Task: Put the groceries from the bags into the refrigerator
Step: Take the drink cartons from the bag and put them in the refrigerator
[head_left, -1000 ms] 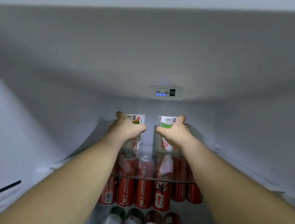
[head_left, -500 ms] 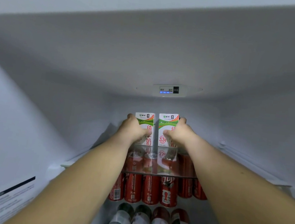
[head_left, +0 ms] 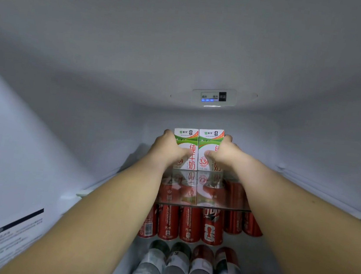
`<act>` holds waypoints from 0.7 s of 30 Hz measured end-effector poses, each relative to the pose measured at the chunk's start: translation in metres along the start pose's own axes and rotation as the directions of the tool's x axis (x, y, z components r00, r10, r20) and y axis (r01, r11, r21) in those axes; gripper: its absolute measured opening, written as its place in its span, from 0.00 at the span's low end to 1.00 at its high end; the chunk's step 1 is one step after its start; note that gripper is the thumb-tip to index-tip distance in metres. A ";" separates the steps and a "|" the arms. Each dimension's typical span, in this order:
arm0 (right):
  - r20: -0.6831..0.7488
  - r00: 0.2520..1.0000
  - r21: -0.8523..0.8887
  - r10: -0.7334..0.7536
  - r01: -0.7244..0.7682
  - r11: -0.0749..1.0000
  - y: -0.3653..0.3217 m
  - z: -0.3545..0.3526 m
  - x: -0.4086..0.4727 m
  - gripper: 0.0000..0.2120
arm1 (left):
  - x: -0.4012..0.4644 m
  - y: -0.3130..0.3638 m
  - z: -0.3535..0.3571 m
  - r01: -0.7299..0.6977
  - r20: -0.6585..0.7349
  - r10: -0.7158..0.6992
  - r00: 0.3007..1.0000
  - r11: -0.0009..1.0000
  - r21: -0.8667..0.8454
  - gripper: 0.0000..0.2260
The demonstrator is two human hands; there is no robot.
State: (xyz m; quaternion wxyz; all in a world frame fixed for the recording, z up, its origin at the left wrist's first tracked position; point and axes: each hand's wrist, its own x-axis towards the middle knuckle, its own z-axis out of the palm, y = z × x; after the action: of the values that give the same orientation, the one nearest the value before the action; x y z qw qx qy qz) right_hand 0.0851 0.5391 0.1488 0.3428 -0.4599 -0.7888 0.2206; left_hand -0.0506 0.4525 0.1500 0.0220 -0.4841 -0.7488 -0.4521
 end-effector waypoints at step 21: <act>-0.001 0.996 -0.514 0.085 -0.073 0.855 -0.013 -0.045 -0.081 0.42 | -0.054 0.018 -0.056 -0.047 -0.011 0.057 0.998 0.907 0.419 0.26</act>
State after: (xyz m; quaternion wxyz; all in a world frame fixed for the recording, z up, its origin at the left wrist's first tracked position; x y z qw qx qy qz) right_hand 0.1387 0.4637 0.1595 0.1902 -0.5641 -0.8032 0.0215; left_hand -0.0311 0.3774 0.1692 0.1457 -0.4825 -0.8150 -0.2860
